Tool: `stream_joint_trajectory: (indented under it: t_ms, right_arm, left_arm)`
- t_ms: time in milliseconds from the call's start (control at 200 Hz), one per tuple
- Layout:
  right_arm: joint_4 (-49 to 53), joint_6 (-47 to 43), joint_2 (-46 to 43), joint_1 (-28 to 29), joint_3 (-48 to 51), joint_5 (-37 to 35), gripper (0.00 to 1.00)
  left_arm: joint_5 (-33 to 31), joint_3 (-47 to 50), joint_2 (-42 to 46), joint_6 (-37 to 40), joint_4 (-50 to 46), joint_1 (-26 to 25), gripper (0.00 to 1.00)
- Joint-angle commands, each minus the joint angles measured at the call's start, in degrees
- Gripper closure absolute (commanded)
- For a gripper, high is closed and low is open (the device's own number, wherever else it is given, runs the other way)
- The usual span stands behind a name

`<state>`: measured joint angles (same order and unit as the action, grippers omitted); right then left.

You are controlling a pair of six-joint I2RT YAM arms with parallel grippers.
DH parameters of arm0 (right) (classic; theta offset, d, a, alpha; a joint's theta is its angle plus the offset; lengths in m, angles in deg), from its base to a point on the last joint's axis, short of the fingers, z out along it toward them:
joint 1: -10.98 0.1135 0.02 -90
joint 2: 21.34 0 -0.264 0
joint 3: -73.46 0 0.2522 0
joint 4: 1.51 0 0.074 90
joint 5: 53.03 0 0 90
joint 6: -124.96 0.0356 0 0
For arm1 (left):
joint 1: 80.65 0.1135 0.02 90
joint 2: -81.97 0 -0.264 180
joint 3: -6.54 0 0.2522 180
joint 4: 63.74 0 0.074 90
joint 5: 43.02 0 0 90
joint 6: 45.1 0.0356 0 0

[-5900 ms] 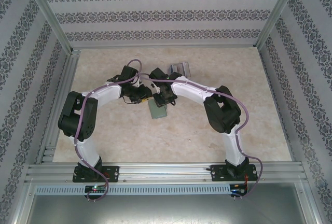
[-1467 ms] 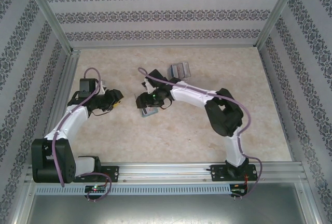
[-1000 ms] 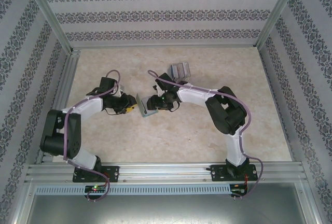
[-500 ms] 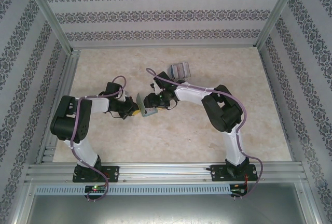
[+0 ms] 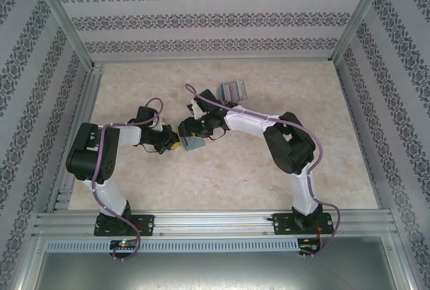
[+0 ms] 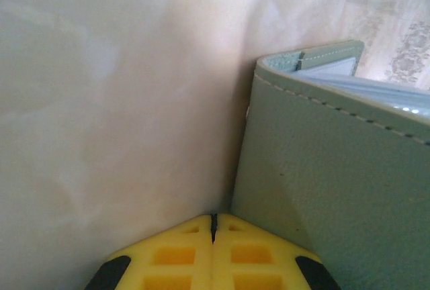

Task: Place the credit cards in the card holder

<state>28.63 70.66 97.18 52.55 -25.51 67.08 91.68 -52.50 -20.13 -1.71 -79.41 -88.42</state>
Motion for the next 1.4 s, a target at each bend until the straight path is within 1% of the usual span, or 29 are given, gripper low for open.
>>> stream_joint_trajectory:
  t_ms: [0, 120, 220, 255, 330, 400, 455, 585, 660, 734, 844, 979, 1099, 1204, 1309, 1394]
  right_arm:
    - [-3.27, 1.72, -1.31, 1.05, -1.93, 4.10, 0.41]
    - [-7.03, 4.11, 1.90, 1.59, -2.25, 7.80, 0.41]
    - [-8.03, 4.74, 3.90, 1.84, -2.32, 8.09, 0.41]
    - [-7.43, 4.35, 4.34, 1.86, -2.41, 7.27, 0.41]
    - [-5.74, 3.35, 4.79, 1.99, -2.74, 5.80, 0.41]
    - [-4.98, 2.90, 5.33, 2.08, -3.14, 5.18, 0.41]
    - [-3.55, 2.09, 5.97, 2.47, -4.00, 4.55, 0.41]
    - [-1.46, 0.92, 7.87, 2.83, -5.68, 3.47, 0.41]
    - [-1.45, 1.16, 9.05, 2.96, -6.32, 3.87, 0.41]
    - [-1.76, 1.53, 9.36, 3.39, -6.80, 4.19, 0.41]
    - [-2.94, 2.70, 9.19, 4.19, -8.17, 5.49, 0.41]
    - [-1.18, 2.22, 10.27, 5.57, -11.90, 5.97, 0.41]
    - [-0.30, 2.21, 12.48, 6.19, -14.01, 6.52, 0.41]
    - [-0.32, 2.20, 12.54, 6.25, -13.71, 6.24, 0.41]
    - [0.76, 0.91, 10.71, 5.99, -12.80, 4.64, 0.41]
    - [3.90, -1.95, 8.71, 5.64, -12.38, 0.40, 0.41]
  left_arm:
    - [-3.94, -1.36, -5.17, 0.68, 2.87, -2.86, 0.97]
    - [-4.28, -2.84, -5.03, 1.64, 1.22, -2.95, 0.93]
    - [-5.37, -4.21, -4.25, 3.54, -2.84, -2.91, 0.85]
    - [-6.65, -4.56, -3.25, 4.64, -4.98, -2.80, 0.81]
    - [-9.37, -5.69, -1.12, 7.91, -10.93, -2.14, 0.68]
    - [-11.93, -6.56, 1.00, 10.54, -16.80, -0.71, 0.60]
    - [-13.37, -6.10, 3.26, 11.80, -19.35, 0.60, 0.55]
    - [-15.91, -4.45, 8.04, 14.09, -24.28, 3.85, 0.48]
    - [-16.12, -3.54, 9.24, 15.33, -26.30, 5.89, 0.45]
    - [-15.73, -2.20, 9.99, 15.93, -26.16, 7.83, 0.41]
    - [-15.04, -1.05, 10.18, 16.29, -26.04, 9.79, 0.39]
    - [-15.70, -0.86, 11.13, 16.84, -27.42, 12.70, 0.39]
    - [-14.98, -0.36, 11.88, 17.67, -29.45, 18.84, 0.40]
    - [-12.28, 1.77, 13.85, 16.22, -27.71, 23.20, 0.41]
    - [-12.16, 3.33, 16.35, 14.23, -26.07, 24.46, 0.42]
    - [-10.95, 4.42, 18.27, 12.47, -23.59, 24.39, 0.42]
